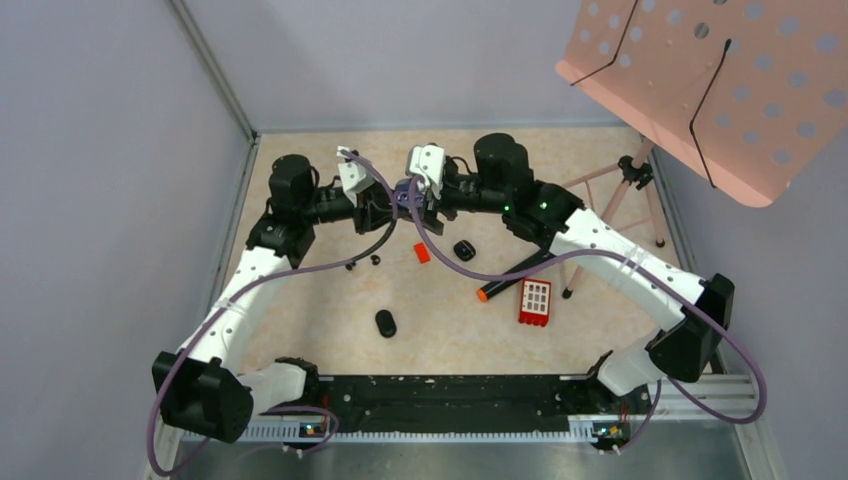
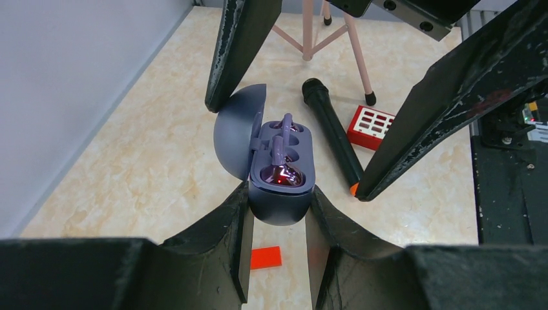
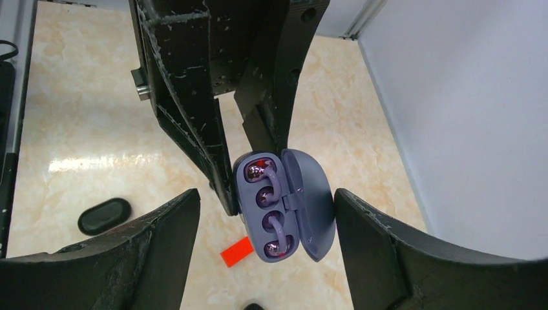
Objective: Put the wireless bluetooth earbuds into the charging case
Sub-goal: Close the charging case, then place the charging case at the center of the board.
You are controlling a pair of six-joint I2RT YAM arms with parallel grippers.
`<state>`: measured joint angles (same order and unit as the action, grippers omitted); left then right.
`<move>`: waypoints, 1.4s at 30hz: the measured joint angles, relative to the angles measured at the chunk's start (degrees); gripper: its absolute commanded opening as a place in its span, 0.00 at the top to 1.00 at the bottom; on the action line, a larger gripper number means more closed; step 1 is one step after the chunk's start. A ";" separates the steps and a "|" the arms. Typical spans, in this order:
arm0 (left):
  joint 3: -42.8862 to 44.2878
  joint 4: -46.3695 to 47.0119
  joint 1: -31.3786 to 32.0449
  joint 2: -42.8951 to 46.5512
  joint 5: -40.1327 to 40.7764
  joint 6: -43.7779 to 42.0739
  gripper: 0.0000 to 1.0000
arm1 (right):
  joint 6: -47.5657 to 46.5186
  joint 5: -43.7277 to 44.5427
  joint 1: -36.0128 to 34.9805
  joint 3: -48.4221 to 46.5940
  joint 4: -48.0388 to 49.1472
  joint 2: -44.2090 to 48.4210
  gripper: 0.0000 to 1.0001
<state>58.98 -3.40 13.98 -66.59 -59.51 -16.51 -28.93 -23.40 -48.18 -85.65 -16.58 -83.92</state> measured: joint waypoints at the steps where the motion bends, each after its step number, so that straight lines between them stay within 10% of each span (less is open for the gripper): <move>1: 0.00 -0.15 0.00 -0.02 0.24 0.31 1.00 | -0.07 0.00 0.04 0.00 -0.20 -0.20 0.26; 27: -10.51 5.62 0.72 -23.56 9.51 25.53 1.00 | 12.00 11.50 12.37 19.39 -4.52 13.97 0.26; 42: -8.63 -1.77 5.07 -32.59 8.98 23.85 1.00 | 15.74 11.54 14.99 20.52 -5.60 12.17 0.27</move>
<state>50.35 -5.17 19.05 -99.18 -50.52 7.33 -13.19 -11.86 -33.19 -65.12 -22.17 -71.75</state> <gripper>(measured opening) 0.361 0.737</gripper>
